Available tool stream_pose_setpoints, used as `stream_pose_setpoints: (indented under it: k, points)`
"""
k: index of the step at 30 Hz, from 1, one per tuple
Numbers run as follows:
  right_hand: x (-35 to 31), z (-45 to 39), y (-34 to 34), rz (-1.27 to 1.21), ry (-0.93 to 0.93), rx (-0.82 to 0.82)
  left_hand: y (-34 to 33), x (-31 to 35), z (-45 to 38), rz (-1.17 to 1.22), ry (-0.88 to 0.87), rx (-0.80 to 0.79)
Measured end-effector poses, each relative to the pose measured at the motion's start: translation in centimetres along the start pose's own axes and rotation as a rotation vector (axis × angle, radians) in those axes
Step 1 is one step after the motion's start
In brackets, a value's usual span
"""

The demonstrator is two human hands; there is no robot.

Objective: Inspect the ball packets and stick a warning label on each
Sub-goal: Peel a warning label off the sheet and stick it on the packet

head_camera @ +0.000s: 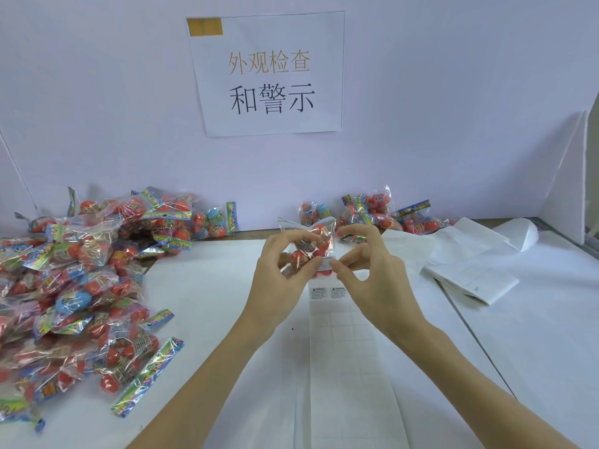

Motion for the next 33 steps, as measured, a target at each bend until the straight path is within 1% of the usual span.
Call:
stream_pose_setpoints:
  k: [2, 3, 4, 5, 7, 8, 11, 12, 14, 15, 16, 18, 20, 21, 22, 23, 24, 25, 26, 27, 29, 30, 31, 33]
  points:
    - [0.2, -0.1, 0.3, 0.183, 0.036, 0.021, 0.2, 0.0, -0.1, 0.001, 0.004, 0.013]
    - [0.4, -0.3, 0.5, 0.212, 0.005, 0.026, 0.4, 0.1, -0.2, 0.013, 0.013, 0.021]
    - [0.8, -0.5, 0.7, 0.177, -0.066, 0.024, 0.5, 0.1, -0.3, 0.026, 0.02, 0.022]
    - [1.3, -0.7, 0.8, 0.081, -0.172, 0.01, 0.6, 0.2, -0.4, 0.036, 0.015, 0.016]
    - [1.7, -0.5, 0.2, -0.212, -0.395, -0.101, 0.4, 0.4, -0.4, 0.049, -0.003, -0.012]
    - [1.7, -0.5, -0.2, -0.319, -0.448, -0.166, 0.3, 0.5, -0.3, 0.059, -0.007, -0.032]
    - [1.2, 0.1, -1.2, -0.452, -0.452, -0.284, -0.3, 0.7, 0.1, 0.093, -0.023, -0.107]
    - [1.4, 0.2, -1.4, -0.539, -0.502, -0.317, -0.5, 0.8, 0.2, 0.107, -0.03, -0.126]
    - [1.6, 0.5, -1.8, -0.782, -0.683, -0.416, -0.5, 0.9, 0.1, 0.134, -0.048, -0.166]
    - [1.8, 0.6, -1.8, -0.859, -0.767, -0.448, -0.5, 0.9, 0.0, 0.144, -0.044, -0.186]
    - [2.2, 0.6, -1.8, -0.881, -0.831, -0.445, -0.5, 0.8, -0.1, 0.158, -0.018, -0.202]
    - [2.9, 0.0, -1.3, -0.819, -0.887, -0.348, -0.3, 0.3, -0.3, 0.112, 0.021, -0.197]
    - [3.3, -1.5, 0.2, -0.781, -0.86, -0.212, 0.3, -0.5, -0.8, -0.044, 0.002, -0.118]
    - [3.2, -2.4, 1.3, -0.847, -0.845, -0.166, 0.7, -1.1, -1.1, -0.116, -0.004, -0.066]
    - [3.0, -3.3, 2.7, -0.999, -0.825, -0.141, 1.3, -1.7, -1.4, -0.178, -0.004, -0.017]
    - [2.4, -4.3, 4.2, -1.229, -0.782, -0.146, 1.8, -2.4, -1.7, -0.243, 0.0, 0.019]
    - [1.6, -4.9, 5.8, -1.519, -0.722, -0.187, 2.2, -3.0, -2.0, -0.325, -0.001, 0.036]
    - [0.7, -5.1, 7.2, -1.792, -0.681, -0.272, 2.5, -3.7, -2.1, -0.411, -0.01, 0.027]
    - [0.1, -5.1, 8.4, -1.97, -0.665, -0.352, 2.7, -4.2, -2.2, -0.491, -0.041, 0.0]
    - [0.0, -5.1, 9.1, -2.035, -0.661, -0.401, 2.6, -4.5, -2.1, -0.566, -0.093, -0.049]
    - [1.1, -5.1, 9.1, -1.948, -0.682, -0.394, 1.6, -5.2, -1.7, -0.701, -0.194, -0.212]
    - [1.7, -5.1, 8.6, -1.877, -0.713, -0.372, 1.1, -5.6, -1.4, -0.741, -0.211, -0.303]
    - [2.6, -5.1, 7.9, -1.8, -0.746, -0.331, 0.6, -6.1, -1.1, -0.765, -0.214, -0.385]
    - [4.4, -5.0, 6.5, -1.592, -0.79, -0.197, -0.1, -6.7, -0.6, -0.834, -0.268, -0.508]
Point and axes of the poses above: each hand's wrist, its own z-axis away from the middle knuckle, its own y-axis out of the back of the hand, x = y × z, the point moved 6 cm from there along -z, towards the middle knuckle, and after that the axes turned 12 degrees about x, right-handed, at the moved point
